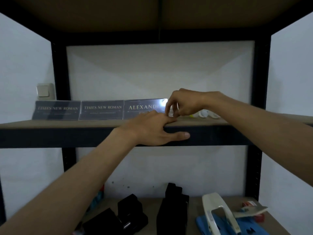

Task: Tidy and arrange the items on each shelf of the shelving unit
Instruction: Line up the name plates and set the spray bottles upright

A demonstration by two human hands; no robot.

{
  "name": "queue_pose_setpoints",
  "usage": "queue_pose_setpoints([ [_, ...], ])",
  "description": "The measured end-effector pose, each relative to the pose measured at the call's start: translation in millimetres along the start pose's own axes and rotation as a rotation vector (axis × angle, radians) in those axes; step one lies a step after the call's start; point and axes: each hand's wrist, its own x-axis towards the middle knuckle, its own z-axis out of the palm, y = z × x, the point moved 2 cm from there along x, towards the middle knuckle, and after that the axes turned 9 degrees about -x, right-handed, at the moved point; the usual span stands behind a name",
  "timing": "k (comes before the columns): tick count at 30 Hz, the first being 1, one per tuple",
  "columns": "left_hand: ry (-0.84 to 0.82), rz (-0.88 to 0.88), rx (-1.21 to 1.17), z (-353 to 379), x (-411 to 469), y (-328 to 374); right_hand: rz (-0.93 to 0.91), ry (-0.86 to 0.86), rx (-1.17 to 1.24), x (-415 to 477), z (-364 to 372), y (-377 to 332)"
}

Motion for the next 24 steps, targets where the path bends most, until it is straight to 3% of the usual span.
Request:
queue_pose_setpoints([
  [8, 0.021, -0.05, 0.03, 4, -2, 0, 0.117, 0.273, 0.345, 1, -16, 31],
  [13, 0.013, -0.075, 0.029, 3, -3, 0, 0.255, 0.353, 0.559, 5, -16, 42],
  [24, -0.022, -0.074, 0.005, 3, 1, -3, 0.426, 0.339, 0.643, 13, -4, 49],
])
